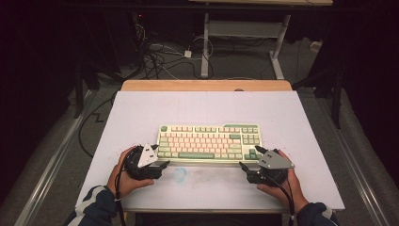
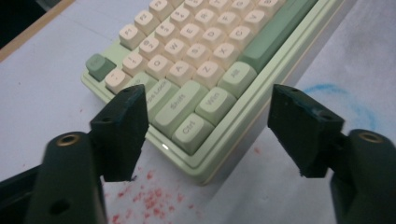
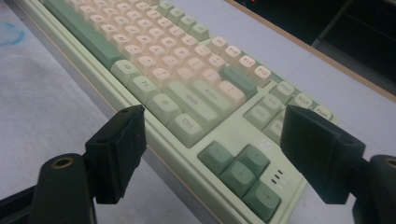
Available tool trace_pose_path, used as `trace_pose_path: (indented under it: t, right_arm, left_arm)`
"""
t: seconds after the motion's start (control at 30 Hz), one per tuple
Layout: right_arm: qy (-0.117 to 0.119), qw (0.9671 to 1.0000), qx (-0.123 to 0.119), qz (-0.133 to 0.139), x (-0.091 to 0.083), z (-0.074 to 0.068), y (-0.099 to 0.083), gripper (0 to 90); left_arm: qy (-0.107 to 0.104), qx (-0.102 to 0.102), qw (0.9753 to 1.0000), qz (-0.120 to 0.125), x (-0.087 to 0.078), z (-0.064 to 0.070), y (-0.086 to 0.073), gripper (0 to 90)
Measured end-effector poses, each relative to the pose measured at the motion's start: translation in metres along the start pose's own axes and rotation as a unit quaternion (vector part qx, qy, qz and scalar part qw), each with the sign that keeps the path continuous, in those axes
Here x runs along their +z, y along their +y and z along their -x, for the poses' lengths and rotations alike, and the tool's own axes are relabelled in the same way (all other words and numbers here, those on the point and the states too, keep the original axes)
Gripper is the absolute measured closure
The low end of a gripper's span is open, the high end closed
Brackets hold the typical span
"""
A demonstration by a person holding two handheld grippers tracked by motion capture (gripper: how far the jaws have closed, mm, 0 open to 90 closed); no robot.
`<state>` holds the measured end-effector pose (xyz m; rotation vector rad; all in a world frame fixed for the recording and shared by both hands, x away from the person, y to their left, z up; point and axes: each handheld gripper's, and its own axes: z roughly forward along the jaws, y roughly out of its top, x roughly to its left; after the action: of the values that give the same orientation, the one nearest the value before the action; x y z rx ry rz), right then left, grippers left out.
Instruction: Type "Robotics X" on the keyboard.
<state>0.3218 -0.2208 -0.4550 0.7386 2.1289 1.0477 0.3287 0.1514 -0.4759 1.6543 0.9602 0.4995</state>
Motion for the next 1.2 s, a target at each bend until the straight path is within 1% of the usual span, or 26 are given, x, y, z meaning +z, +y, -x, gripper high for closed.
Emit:
trace_pose_path:
  t: [0.07,0.13,0.17,0.23,0.3,0.37,0.4,0.43,0.47,0.53,0.6,0.7,0.77,0.87,0.93,1.2]
  right_arm:
    - [0.002,1.0000,-0.001,-0.002,0.001,-0.001,-0.001,23.1]
    - [0.003,1.0000,-0.004,-0.004,0.001,-0.002,-0.001,23.1]
    - [0.004,1.0000,-0.004,-0.005,0.001,-0.003,-0.001,23.1]
    - [0.003,1.0000,-0.005,-0.006,0.001,-0.003,-0.002,23.1]
    - [0.005,1.0000,-0.006,-0.006,0.001,-0.004,-0.002,23.1]
    - [0.006,0.9999,-0.009,-0.008,0.002,-0.004,-0.003,23.1]
    - [0.006,0.9999,-0.009,-0.008,0.002,-0.005,-0.003,23.1]
    - [0.006,0.9999,-0.009,-0.008,0.001,-0.005,-0.003,23.2]
    - [0.007,0.9999,-0.011,-0.008,0.001,-0.005,-0.003,23.1]
    - [0.007,0.9999,-0.012,-0.010,0.002,-0.005,-0.003,23.2]
    - [0.010,0.9998,-0.012,-0.011,0.003,-0.006,-0.004,23.2]
    - [0.011,0.9997,-0.016,-0.017,0.004,-0.007,-0.005,23.3]
    - [0.012,0.9996,-0.017,-0.018,0.005,-0.008,-0.005,23.3]
    - [0.013,0.9996,-0.018,-0.019,0.005,-0.008,-0.005,23.3]
    - [0.013,0.9995,-0.018,-0.020,0.005,-0.008,-0.006,23.3]
    - [0.017,0.9994,-0.022,-0.022,0.005,-0.009,-0.007,23.5]
  left_arm:
    - [0.001,-0.008,1.0000,-0.005,-0.002,-0.003,0.000,39.9]
    - [-0.008,-0.022,0.9997,-0.006,-0.005,-0.006,0.002,47.1]
    - [-0.008,-0.025,0.9996,-0.007,-0.005,-0.007,0.003,51.6]
    - [-0.015,-0.032,0.9993,-0.008,-0.007,-0.009,0.007,62.3]
    - [-0.012,-0.038,0.9992,-0.007,-0.006,-0.010,0.010,73.7]
    - [-0.016,-0.042,0.9989,-0.012,-0.005,-0.012,0.012,81.1]
    - [-0.014,-0.045,0.9988,-0.013,-0.003,-0.013,0.014,84.2]
    - [-0.014,-0.046,0.9987,-0.017,-0.001,-0.014,0.016,86.0]
    - [-0.015,-0.047,0.9986,-0.016,0.001,-0.014,0.018,86.7]
    - [-0.010,-0.049,0.9985,-0.019,0.007,-0.015,0.023,86.9]
    - [-0.013,-0.053,0.9982,-0.024,0.013,-0.014,0.027,87.0]
    - [-0.016,-0.046,0.9983,-0.033,0.022,-0.010,0.031,87.0]
    - [-0.020,-0.046,0.9981,-0.037,0.028,-0.007,0.033,86.9]
    - [-0.025,-0.039,0.9977,-0.050,0.039,-0.003,0.035,86.9]
    - [-0.024,-0.031,0.9975,-0.060,0.046,-0.001,0.035,86.9]
    - [-0.021,-0.028,0.9968,-0.072,0.065,0.002,0.037,86.9]
